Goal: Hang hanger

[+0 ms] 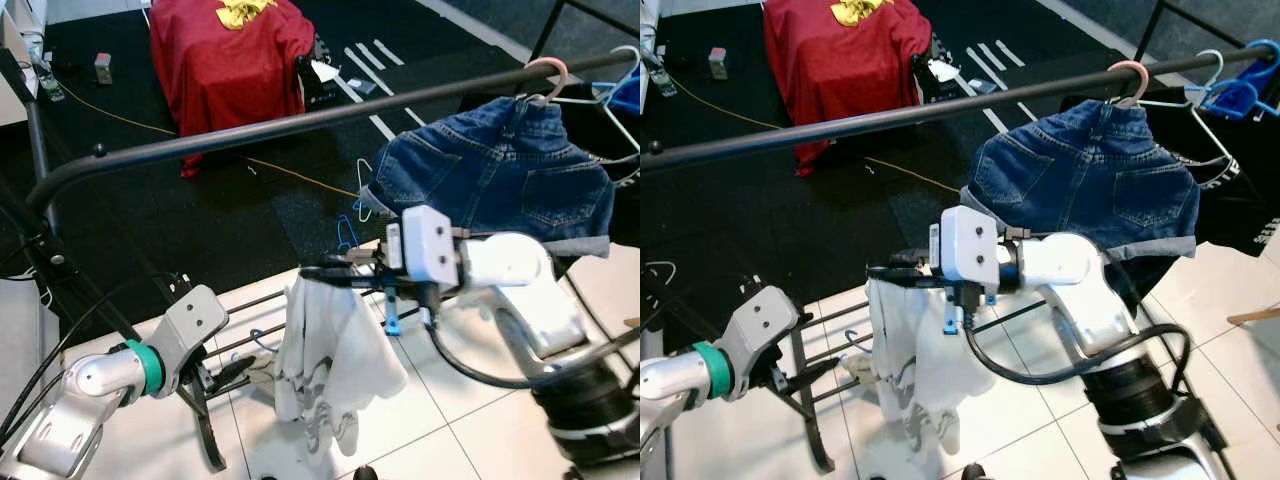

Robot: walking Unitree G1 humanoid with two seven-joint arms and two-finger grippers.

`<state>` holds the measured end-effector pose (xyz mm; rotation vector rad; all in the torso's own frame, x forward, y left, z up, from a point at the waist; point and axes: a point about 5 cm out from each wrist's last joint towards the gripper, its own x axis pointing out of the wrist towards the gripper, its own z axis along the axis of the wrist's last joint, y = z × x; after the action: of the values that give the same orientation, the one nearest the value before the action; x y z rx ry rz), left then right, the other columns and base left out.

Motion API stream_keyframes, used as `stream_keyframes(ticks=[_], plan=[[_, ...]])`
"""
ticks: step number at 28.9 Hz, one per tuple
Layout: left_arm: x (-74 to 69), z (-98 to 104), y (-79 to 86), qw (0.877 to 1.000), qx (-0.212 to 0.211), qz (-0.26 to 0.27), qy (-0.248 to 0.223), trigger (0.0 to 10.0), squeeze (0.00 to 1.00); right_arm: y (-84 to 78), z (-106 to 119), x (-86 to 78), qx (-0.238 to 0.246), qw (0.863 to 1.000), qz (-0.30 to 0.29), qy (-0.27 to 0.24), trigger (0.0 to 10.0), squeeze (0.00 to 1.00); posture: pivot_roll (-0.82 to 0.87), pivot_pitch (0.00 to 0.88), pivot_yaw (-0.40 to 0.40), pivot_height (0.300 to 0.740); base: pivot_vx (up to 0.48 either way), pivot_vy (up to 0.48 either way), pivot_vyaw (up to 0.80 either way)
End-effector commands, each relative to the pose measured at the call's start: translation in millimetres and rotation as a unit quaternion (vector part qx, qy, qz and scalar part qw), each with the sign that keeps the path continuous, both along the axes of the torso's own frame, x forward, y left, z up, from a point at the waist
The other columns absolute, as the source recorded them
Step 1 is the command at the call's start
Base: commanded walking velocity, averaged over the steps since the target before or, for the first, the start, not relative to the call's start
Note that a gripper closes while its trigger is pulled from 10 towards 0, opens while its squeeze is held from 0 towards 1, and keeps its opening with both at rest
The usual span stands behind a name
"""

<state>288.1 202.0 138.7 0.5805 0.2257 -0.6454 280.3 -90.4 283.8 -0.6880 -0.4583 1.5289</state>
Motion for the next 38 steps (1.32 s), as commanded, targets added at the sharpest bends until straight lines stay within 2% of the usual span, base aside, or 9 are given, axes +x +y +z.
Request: stream_keyframes(ticks=[1, 22, 23, 25, 26, 27, 29, 30, 38], plan=[[-0.4, -9.1, 1.0, 0.999, 0.036, -0.013, 0.000, 10.0, 0.00, 5.3, 1.3, -10.6, -0.016, 0.999, 0.041, -0.002, 0.0, 0.00, -0.08, 0.199, 0.083, 0.740, 0.000, 0.000, 0.00], [-10.4, -45.5, 28.0, 0.980, 0.170, -0.083, 0.061, 10.0, 0.00, 9.2, 29.0, -10.1, -0.039, 0.996, 0.067, -0.043, 0.0, 0.00, -0.09, 0.211, 0.069, 0.740, 0.000, 0.000, 0.00], [-10.2, -46.5, 27.3, 0.981, 0.166, -0.083, 0.061, 8.9, 0.00, 9.6, 29.0, -10.0, -0.038, 0.996, 0.067, -0.043, 0.0, 0.00, -0.09, 0.212, 0.068, 0.740, 0.000, 0.000, 0.00], [-10.2, -47.2, 26.8, 0.981, 0.162, -0.083, 0.061, 8.8, 0.00, 9.9, 28.9, -9.8, -0.037, 0.996, 0.067, -0.042, 0.0, 0.00, -0.09, 0.212, 0.068, 0.740, 0.000, 0.000, 0.00], [-10.2, -47.6, 26.4, 0.982, 0.157, -0.086, 0.062, 4.4, 0.00, 9.9, 28.7, -9.4, -0.036, 0.996, 0.066, -0.041, 0.0, 0.00, -0.09, 0.212, 0.068, 0.740, 0.000, 0.000, 0.00], [-10.5, -47.7, 26.1, 0.983, 0.151, -0.087, 0.064, 4.4, 0.00, 9.8, 28.4, -8.9, -0.036, 0.996, 0.065, -0.041, 0.0, 0.00, -0.09, 0.213, 0.069, 0.740, 0.000, 0.000, 0.00], [-10.5, -47.7, 26.1, 0.983, 0.148, -0.089, 0.064, 4.8, 0.00, 9.8, 28.3, -8.5, -0.036, 0.996, 0.064, -0.041, 0.0, 0.00, -0.09, 0.213, 0.069, 0.740, 0.000, 0.000, 0.00], [-12.2, -44.4, 24.4, 0.986, 0.122, -0.090, 0.075, 9.4, 0.00, 10.0, 28.1, -7.9, -0.034, 0.997, 0.062, -0.041, 0.0, 0.00, -0.09, 0.213, 0.073, 0.740, 0.000, 0.000, 0.00], [-23.1, -28.3, 20.4, 0.987, -0.010, -0.069, 0.142, 10.0, 0.00, 8.1, 25.8, -2.0, -0.032, 0.998, 0.043, -0.042, 0.0, 0.00, -0.08, 0.216, 0.077, 0.740, 0.000, 0.000, 0.00]])
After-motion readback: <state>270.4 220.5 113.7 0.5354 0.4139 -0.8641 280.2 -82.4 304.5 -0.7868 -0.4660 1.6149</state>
